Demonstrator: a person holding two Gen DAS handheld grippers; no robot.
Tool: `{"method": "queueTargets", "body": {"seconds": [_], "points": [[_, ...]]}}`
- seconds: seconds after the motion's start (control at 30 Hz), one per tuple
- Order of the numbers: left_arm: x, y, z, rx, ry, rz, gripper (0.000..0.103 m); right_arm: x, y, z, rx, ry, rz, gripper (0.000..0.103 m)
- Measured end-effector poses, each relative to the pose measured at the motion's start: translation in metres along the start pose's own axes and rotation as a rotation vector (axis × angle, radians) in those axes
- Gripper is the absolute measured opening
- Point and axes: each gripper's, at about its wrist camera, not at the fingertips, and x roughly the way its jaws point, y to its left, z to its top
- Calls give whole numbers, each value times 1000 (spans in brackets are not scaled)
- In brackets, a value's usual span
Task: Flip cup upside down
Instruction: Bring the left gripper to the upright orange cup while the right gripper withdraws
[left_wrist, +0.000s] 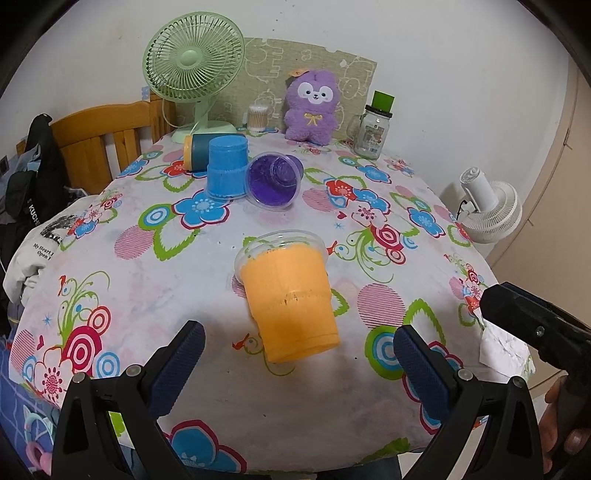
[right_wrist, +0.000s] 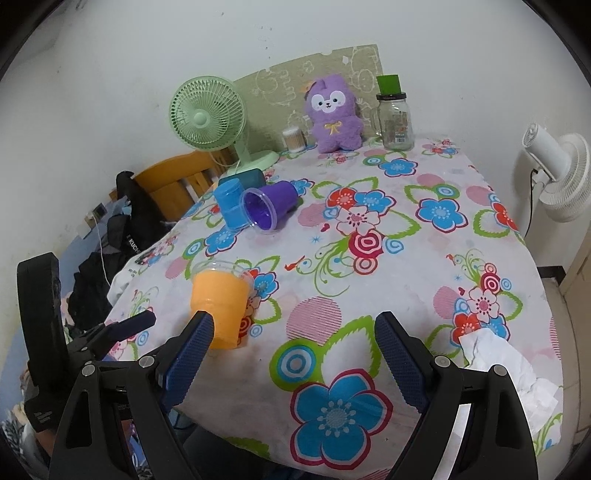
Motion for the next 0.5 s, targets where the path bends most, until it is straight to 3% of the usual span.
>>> {"method": "queueTargets", "body": {"seconds": [0.5], "points": [[35,5,-14,1,35,19,103,-3,-12,-5,31,2,-15,91]]}}
